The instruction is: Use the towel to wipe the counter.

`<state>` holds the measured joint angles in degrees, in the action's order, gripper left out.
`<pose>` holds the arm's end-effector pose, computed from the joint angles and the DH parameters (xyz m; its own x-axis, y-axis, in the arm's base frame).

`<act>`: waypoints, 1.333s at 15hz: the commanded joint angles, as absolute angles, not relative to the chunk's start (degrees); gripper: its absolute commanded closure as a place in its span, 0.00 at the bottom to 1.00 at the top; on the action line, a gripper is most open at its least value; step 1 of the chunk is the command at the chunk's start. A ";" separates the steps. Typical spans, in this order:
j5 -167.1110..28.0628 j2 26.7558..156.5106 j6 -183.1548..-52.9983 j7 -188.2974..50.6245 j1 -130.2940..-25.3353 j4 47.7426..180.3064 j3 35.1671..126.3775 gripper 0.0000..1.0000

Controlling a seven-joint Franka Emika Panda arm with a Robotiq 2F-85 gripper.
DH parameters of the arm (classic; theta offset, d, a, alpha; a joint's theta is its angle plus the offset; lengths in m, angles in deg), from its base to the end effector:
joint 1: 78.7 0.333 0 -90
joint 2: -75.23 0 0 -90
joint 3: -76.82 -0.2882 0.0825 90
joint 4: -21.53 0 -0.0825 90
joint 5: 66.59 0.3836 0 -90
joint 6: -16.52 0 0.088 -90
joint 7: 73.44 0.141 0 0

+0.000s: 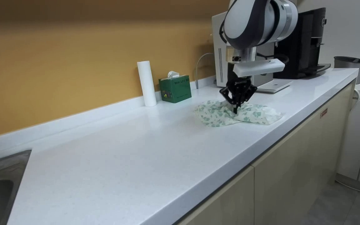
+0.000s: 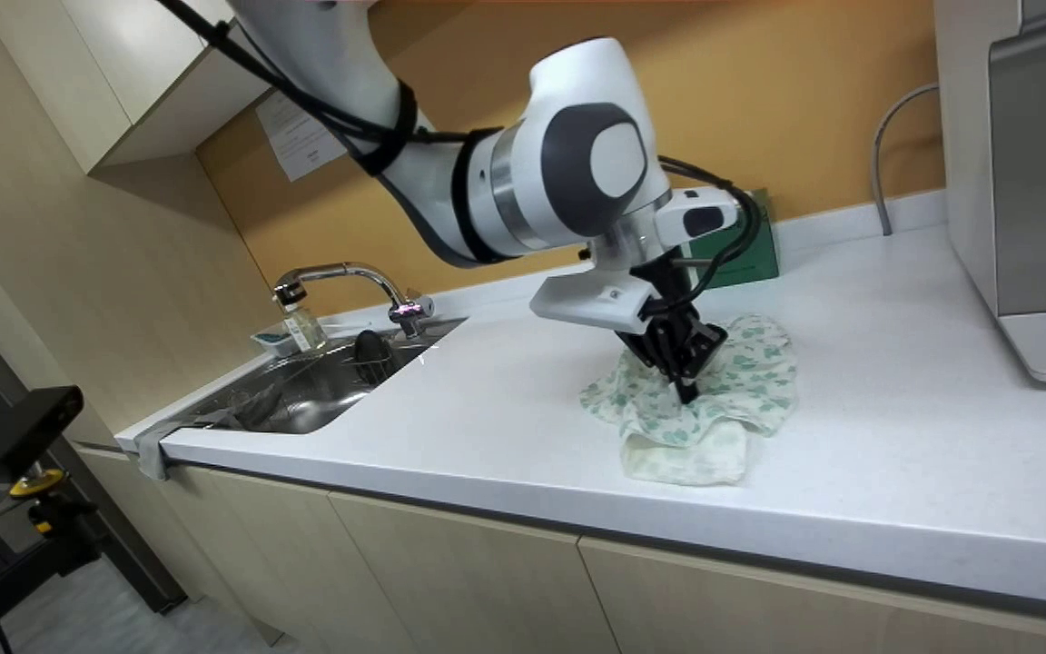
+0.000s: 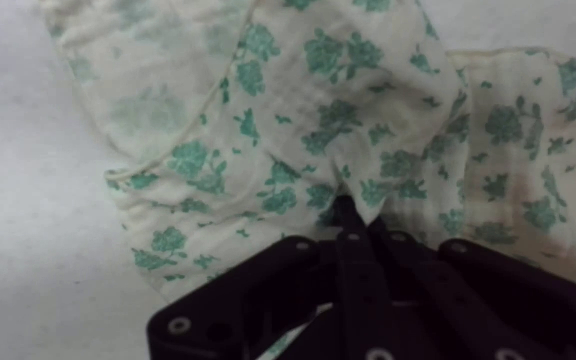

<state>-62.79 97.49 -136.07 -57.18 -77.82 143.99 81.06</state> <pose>0.5799 -0.0361 0.1760 0.9152 -0.3815 0.1299 -0.3784 -0.9244 -0.0487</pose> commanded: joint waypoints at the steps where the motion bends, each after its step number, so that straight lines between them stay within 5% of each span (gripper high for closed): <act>1: -58.98 99.27 -134.26 -61.70 -76.99 145.28 75.28 0.99; 8: -58.27 93.85 -132.46 -63.16 -75.47 152.50 73.53 0.99; 20: -66.19 90.23 -143.27 -45.83 -77.44 162.32 86.04 0.99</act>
<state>-63.83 86.02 -139.79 -51.20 -76.34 161.76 83.20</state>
